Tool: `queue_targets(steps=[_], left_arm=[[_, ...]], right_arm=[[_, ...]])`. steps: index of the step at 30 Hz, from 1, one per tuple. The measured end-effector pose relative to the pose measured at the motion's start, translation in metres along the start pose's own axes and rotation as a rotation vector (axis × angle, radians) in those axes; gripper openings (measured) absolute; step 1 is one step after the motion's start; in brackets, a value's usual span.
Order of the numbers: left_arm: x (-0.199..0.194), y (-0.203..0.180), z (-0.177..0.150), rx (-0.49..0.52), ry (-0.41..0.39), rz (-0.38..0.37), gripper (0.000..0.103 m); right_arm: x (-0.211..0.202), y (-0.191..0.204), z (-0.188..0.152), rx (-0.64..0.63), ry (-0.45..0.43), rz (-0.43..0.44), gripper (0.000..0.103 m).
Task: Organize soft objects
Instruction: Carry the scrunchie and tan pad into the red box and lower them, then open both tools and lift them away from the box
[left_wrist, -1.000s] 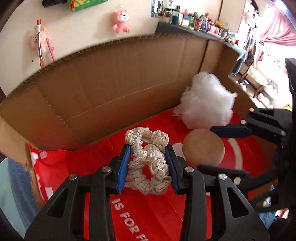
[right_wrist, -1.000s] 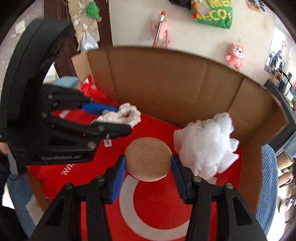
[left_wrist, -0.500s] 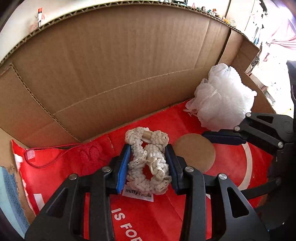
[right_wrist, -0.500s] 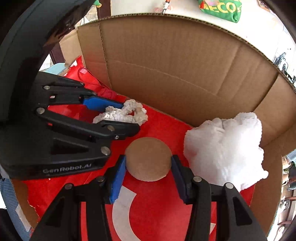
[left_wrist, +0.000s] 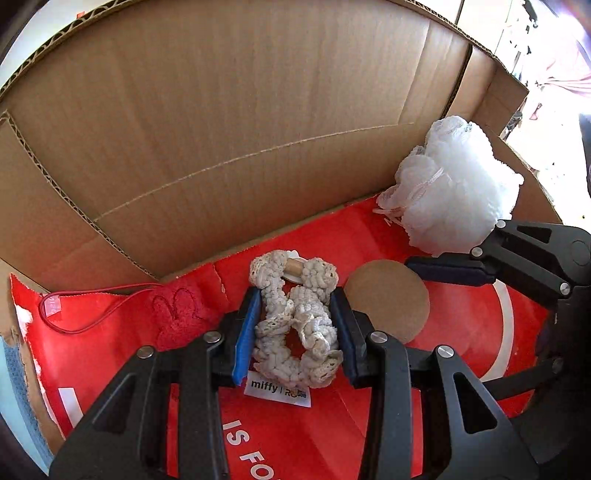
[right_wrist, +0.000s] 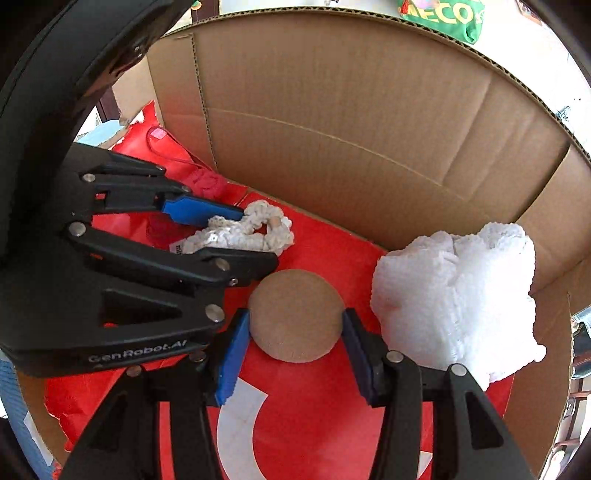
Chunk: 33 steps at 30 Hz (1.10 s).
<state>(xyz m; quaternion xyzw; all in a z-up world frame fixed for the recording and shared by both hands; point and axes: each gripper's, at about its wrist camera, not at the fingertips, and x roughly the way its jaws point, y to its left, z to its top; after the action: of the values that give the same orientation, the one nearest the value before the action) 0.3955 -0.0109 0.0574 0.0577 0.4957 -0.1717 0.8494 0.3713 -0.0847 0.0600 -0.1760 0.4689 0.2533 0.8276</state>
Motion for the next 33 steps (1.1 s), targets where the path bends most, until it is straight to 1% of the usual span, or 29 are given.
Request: queue_targets(steps=[6, 8, 16, 23, 28, 33], left_arm=[[0.000, -0.001, 0.001, 0.001, 0.002, 0.007, 0.039], [0.002, 0.000, 0.000, 0.001, 0.000, 0.008, 0.043], [0.006, 0.001, -0.001, -0.006, -0.010, 0.015, 0.051], [0.004, 0.001, -0.001, -0.012, -0.020, 0.017, 0.053], [-0.006, -0.001, -0.006, -0.009, -0.033, 0.015, 0.056], [-0.015, -0.002, -0.010, -0.016, -0.044, 0.014, 0.057]], right_arm=[[0.003, 0.003, 0.001, 0.002, 0.000, 0.002, 0.054], [0.003, 0.000, 0.001, 0.004, -0.002, 0.003, 0.054], [0.003, -0.008, 0.001, 0.010, -0.004, 0.009, 0.057], [0.002, -0.008, -0.003, 0.013, -0.004, 0.011, 0.058], [0.002, -0.012, -0.001, 0.014, -0.008, 0.011, 0.061], [-0.001, -0.014, 0.000, 0.021, -0.014, 0.006, 0.062]])
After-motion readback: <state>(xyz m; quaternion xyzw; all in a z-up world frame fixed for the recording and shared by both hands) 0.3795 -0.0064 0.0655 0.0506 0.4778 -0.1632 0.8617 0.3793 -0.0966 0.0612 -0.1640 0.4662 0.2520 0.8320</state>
